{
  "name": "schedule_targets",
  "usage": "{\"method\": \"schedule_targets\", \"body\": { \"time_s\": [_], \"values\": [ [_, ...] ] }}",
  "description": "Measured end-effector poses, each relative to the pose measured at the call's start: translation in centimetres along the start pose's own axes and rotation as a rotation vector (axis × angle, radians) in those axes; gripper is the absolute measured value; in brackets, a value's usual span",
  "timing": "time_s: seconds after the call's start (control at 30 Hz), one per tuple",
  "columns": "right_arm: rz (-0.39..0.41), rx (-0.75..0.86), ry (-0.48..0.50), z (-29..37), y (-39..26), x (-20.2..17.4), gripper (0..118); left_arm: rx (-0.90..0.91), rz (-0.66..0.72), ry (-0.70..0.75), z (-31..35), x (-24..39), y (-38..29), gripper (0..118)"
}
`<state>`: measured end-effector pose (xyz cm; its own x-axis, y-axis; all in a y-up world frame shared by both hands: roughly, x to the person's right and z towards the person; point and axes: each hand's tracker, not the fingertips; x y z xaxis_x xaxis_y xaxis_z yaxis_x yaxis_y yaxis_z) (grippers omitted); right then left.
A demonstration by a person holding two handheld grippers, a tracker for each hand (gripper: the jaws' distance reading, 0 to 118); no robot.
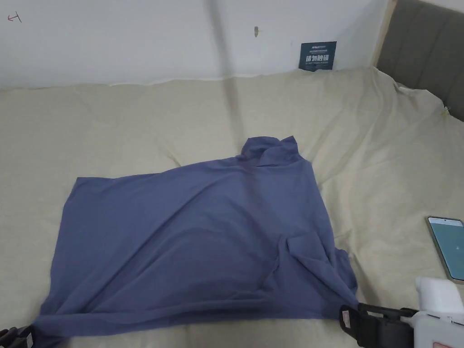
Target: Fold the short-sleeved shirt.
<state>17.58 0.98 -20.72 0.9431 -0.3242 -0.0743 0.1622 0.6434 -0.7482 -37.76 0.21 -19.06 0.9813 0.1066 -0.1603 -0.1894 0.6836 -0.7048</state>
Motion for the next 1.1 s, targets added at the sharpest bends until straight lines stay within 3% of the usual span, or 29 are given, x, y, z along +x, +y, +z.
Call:
{"method": "schedule_targets", "body": {
  "time_s": [0.13,0.2,0.27,0.3,0.4,0.47,0.7,0.8,0.9,1.1],
  "values": [
    [0.065,-0.034,-0.058,-0.8,-0.1,0.3,108,-0.009,0.006,0.005,0.4,0.1,0.1,0],
    [0.118,-0.062,-0.086,-1.9,-0.1,0.5,92,-0.016,0.005,0.011,0.3,-0.1,0.0,0],
    [0.184,-0.085,-0.069,-2.2,-0.8,-0.1,18,-0.022,0.008,0.018,-0.1,-0.7,-0.2,0],
    [0.183,-0.105,-0.079,-5.9,1.2,-0.7,4,-0.026,0.010,0.016,-0.2,-0.9,-0.2,0],
    [0.154,-0.137,-0.055,-6.8,1.2,-1.3,3,-0.034,0.020,0.019,-0.3,-1.1,-0.4,0],
    [0.215,-0.088,-0.074,-6.2,0.8,-1.0,3,-0.037,0.019,0.020,-0.4,-1.3,-0.3,0],
    [0.213,-0.059,-0.039,-4.1,2.1,-0.6,3,-0.031,0.005,0.027,0.1,-0.6,0.1,0],
    [0.156,-0.004,0.014,-2.8,3.8,-0.3,3,-0.023,-0.003,0.029,0.6,0.2,1.0,0],
    [0.175,0.025,0.016,-2.2,5.7,-2.2,3,-0.011,-0.012,0.035,0.5,0.5,2.0,0],
    [0.179,0.070,0.037,-4.3,11.9,-2.2,3,0.040,-0.034,0.023,-2.7,-0.7,7.4,0]
  ]
}}
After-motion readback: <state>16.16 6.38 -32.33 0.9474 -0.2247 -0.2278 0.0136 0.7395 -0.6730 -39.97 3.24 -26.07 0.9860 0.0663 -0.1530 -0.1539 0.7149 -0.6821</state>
